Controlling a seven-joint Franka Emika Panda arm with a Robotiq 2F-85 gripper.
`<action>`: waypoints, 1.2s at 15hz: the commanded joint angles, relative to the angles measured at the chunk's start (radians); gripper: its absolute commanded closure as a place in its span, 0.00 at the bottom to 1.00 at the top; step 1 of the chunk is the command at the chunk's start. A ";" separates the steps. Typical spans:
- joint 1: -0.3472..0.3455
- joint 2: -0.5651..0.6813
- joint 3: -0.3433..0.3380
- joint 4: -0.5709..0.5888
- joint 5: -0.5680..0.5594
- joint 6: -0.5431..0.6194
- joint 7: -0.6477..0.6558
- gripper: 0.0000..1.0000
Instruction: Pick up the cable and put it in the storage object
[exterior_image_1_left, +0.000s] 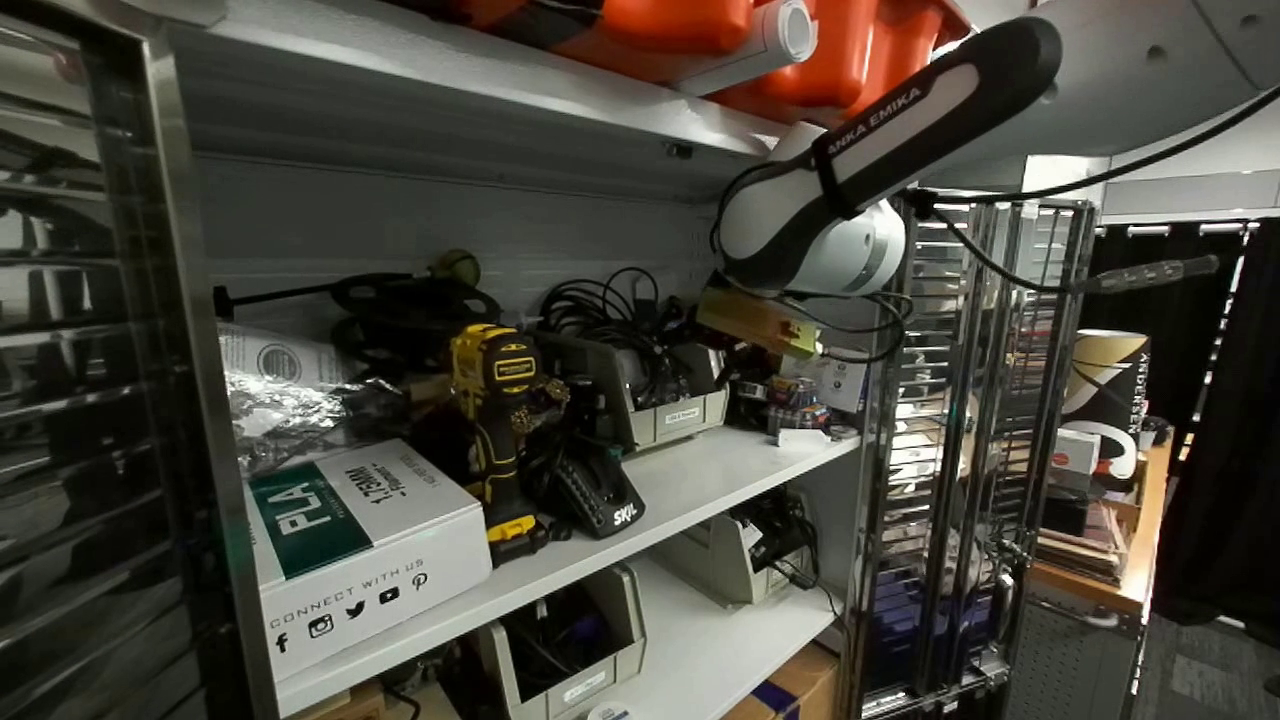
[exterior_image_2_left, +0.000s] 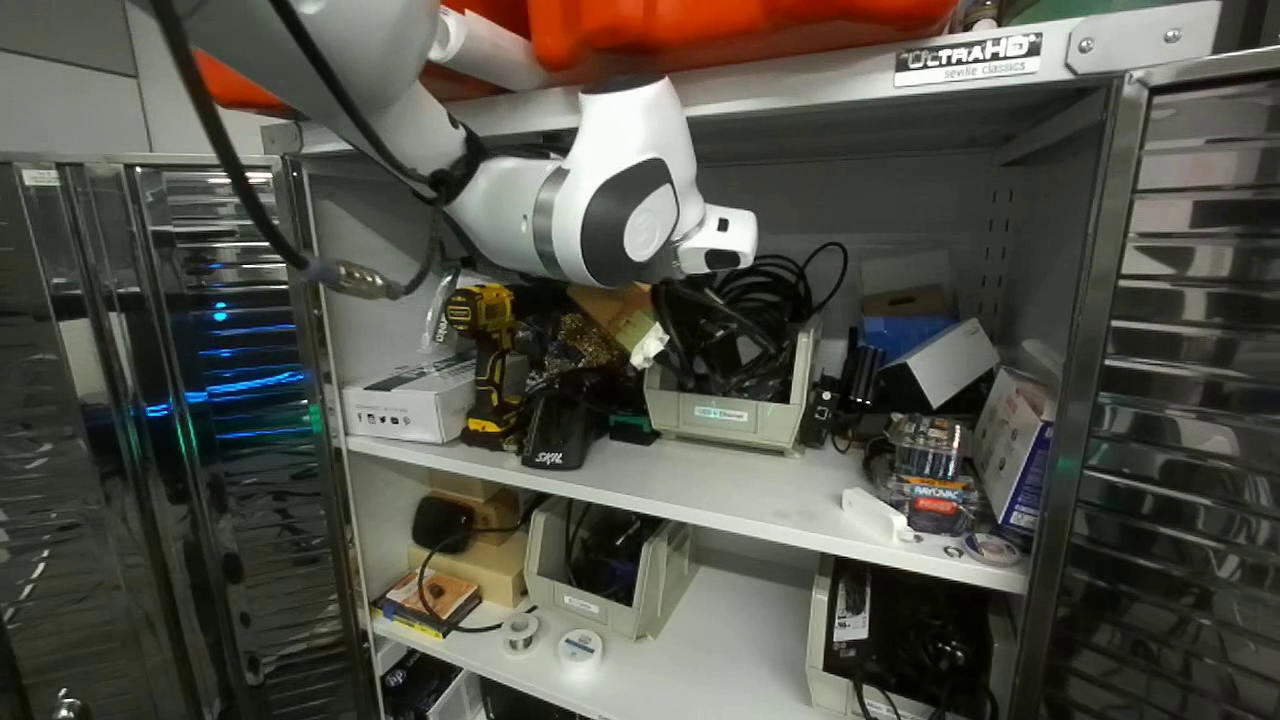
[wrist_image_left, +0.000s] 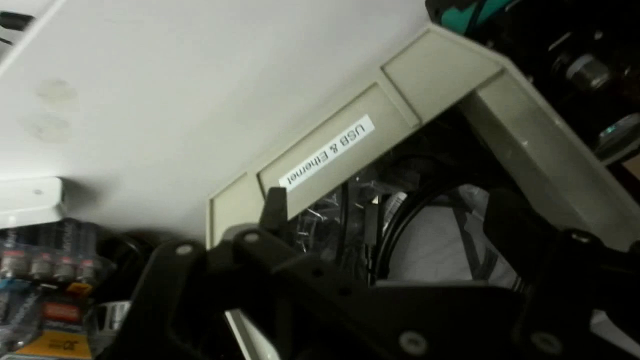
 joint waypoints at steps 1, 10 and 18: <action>0.021 -0.171 -0.016 -0.140 0.038 -0.155 -0.054 0.00; 0.021 -0.446 -0.019 -0.369 0.195 -0.589 -0.197 0.00; 0.014 -0.570 -0.077 -0.371 0.235 -0.994 -0.376 0.00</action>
